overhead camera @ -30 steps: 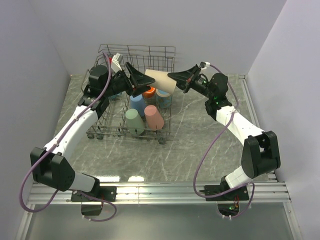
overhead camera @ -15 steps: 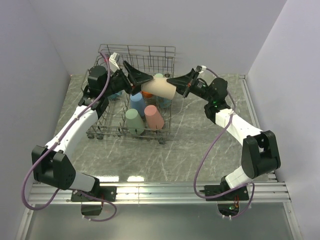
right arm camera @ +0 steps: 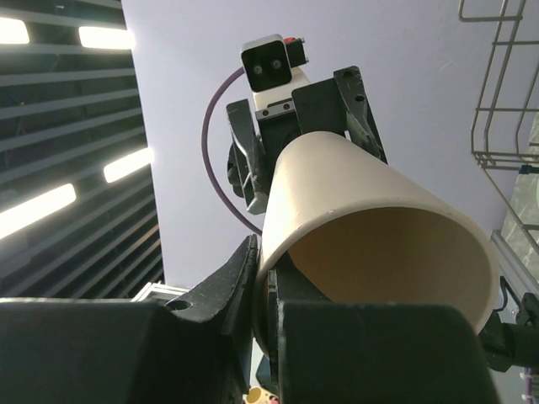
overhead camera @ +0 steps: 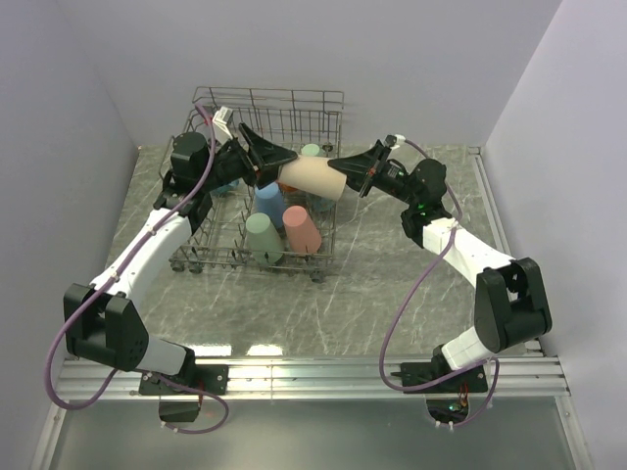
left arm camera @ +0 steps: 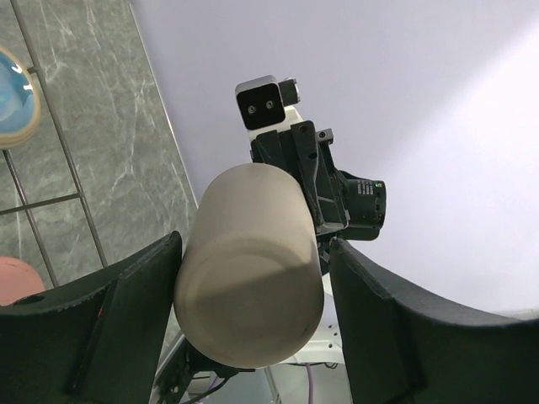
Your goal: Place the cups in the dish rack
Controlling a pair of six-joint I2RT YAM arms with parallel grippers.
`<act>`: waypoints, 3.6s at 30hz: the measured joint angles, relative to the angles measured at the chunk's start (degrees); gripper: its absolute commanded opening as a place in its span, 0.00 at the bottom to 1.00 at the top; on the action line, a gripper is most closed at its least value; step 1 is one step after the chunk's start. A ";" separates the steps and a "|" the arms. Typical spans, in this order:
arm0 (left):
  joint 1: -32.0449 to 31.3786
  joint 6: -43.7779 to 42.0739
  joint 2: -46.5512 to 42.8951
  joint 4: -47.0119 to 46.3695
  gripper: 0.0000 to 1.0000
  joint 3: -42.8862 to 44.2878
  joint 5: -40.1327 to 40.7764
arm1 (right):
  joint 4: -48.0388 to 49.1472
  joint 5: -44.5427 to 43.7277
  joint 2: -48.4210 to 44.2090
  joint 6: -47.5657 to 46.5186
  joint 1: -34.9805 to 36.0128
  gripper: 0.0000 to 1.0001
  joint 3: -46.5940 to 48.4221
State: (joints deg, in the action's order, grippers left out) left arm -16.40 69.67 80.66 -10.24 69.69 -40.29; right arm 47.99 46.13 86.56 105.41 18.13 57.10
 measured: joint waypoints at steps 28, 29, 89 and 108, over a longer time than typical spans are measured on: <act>8.83 -26.58 -3.89 37.46 0.00 13.60 31.61 | -56.50 -2.84 -10.38 -39.30 -8.22 0.84 12.00; 9.18 -27.52 -3.96 39.23 0.00 14.03 34.29 | -58.03 -2.82 -10.45 -40.37 -8.39 0.83 11.98; 18.08 -36.61 -2.49 51.67 0.99 8.90 50.77 | -70.31 -11.65 -19.82 -44.89 -3.30 0.83 6.19; 12.81 -34.82 -18.99 50.21 0.99 -3.67 46.23 | -86.05 -22.58 -54.86 -41.48 -2.51 0.94 -4.39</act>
State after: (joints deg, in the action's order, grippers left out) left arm -3.60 34.85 61.67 39.97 66.02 5.93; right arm -38.06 23.55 31.70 63.92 15.62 52.71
